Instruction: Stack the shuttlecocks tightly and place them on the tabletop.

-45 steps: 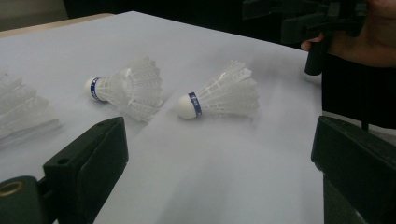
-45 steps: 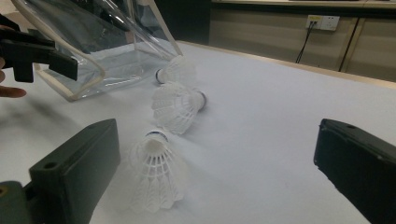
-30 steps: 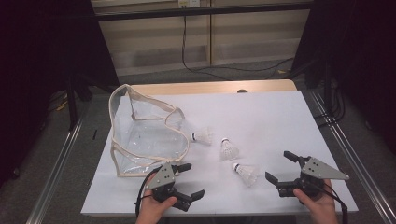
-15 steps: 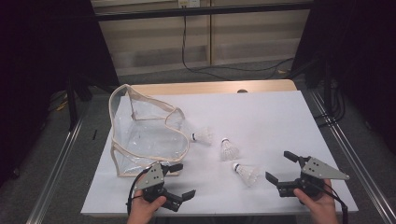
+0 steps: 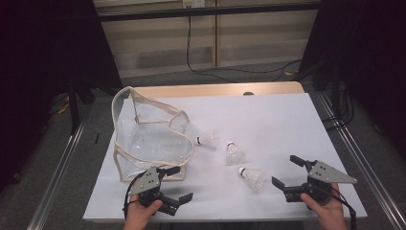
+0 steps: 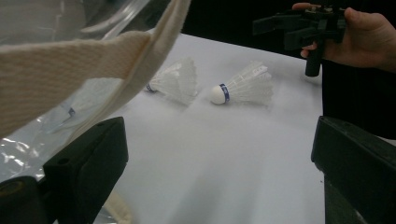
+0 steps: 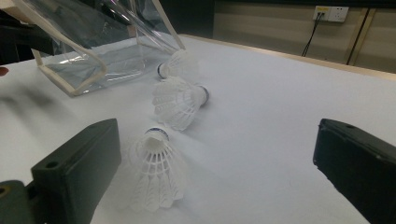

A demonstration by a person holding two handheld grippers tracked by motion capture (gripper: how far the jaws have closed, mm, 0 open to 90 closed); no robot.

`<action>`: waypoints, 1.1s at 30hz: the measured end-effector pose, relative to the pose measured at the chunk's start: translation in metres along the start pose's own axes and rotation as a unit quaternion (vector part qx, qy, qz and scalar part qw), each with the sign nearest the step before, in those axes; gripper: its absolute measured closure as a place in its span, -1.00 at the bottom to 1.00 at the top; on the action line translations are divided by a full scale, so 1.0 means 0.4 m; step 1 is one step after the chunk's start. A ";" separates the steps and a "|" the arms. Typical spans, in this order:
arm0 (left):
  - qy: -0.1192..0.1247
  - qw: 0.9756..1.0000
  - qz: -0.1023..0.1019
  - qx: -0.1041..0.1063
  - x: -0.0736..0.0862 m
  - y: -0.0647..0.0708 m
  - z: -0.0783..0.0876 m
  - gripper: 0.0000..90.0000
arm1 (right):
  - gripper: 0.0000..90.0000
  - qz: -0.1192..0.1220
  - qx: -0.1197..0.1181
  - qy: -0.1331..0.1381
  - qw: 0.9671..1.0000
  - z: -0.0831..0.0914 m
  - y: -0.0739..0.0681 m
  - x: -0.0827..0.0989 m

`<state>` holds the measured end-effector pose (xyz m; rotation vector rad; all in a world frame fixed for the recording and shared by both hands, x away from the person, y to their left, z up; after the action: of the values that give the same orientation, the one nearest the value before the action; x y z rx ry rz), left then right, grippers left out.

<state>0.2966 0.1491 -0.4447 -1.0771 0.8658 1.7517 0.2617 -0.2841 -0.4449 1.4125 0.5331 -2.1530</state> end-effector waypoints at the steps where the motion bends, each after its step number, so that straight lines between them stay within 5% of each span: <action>1: 0.002 1.000 0.001 0.000 0.001 -0.001 0.003 -0.91 | -0.99 -0.001 -0.001 0.000 1.000 -0.001 0.000 0.000; 33: 0.016 0.999 0.016 -0.036 0.034 -0.051 0.070 -0.91 | -0.99 -0.003 -0.012 -0.024 1.000 -0.079 0.027 -0.056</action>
<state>0.3037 0.1855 -0.4488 -1.1467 0.8501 1.8084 0.2984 -0.2700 -0.4370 1.3450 0.5431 -2.1721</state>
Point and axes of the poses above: each handheld gripper's, and its own axes: z roughly backward along the jaws, x roughly out of its underside, y roughly to its right, the point moved 2 cm from there along -z, roughly forward along the jaws, and after that the axes turned 7 degrees about -y, right-handed, at the moved point
